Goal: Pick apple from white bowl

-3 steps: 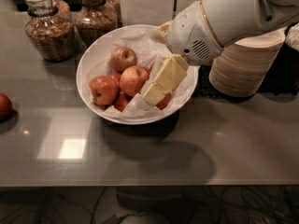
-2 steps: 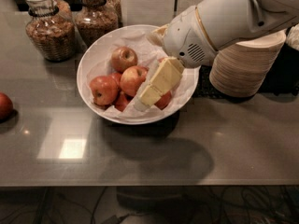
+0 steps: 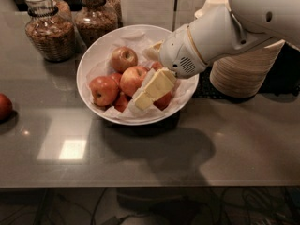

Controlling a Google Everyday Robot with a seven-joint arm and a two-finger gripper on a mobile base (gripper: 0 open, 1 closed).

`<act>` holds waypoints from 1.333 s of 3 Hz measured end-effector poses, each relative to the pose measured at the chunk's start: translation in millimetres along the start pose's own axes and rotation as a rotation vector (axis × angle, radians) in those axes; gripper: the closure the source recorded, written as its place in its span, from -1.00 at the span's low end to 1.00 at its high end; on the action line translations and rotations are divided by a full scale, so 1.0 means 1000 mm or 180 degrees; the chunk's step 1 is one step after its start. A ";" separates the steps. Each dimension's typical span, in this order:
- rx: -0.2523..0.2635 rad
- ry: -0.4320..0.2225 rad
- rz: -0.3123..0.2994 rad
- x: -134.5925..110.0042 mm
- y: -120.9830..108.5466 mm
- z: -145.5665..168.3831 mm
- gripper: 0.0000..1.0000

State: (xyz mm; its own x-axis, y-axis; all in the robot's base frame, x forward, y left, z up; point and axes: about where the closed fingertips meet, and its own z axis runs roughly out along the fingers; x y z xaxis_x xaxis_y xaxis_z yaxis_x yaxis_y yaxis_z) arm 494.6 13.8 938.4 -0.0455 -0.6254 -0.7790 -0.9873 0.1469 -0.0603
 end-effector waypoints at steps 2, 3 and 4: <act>0.0088 0.0092 -0.0059 0.004 -0.018 0.013 -0.72; 0.0138 0.0147 -0.0070 0.009 -0.023 0.014 -0.35; 0.0138 0.0147 -0.0070 0.009 -0.023 0.014 0.12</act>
Offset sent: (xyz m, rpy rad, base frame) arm 0.0352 0.0067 -0.0139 -0.0709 -0.0587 -0.0145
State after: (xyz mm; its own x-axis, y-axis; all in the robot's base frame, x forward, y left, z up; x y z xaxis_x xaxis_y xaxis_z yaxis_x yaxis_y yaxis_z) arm 518.8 15.9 923.8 -0.0317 -0.6633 -0.7476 -0.9807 0.1651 -0.1049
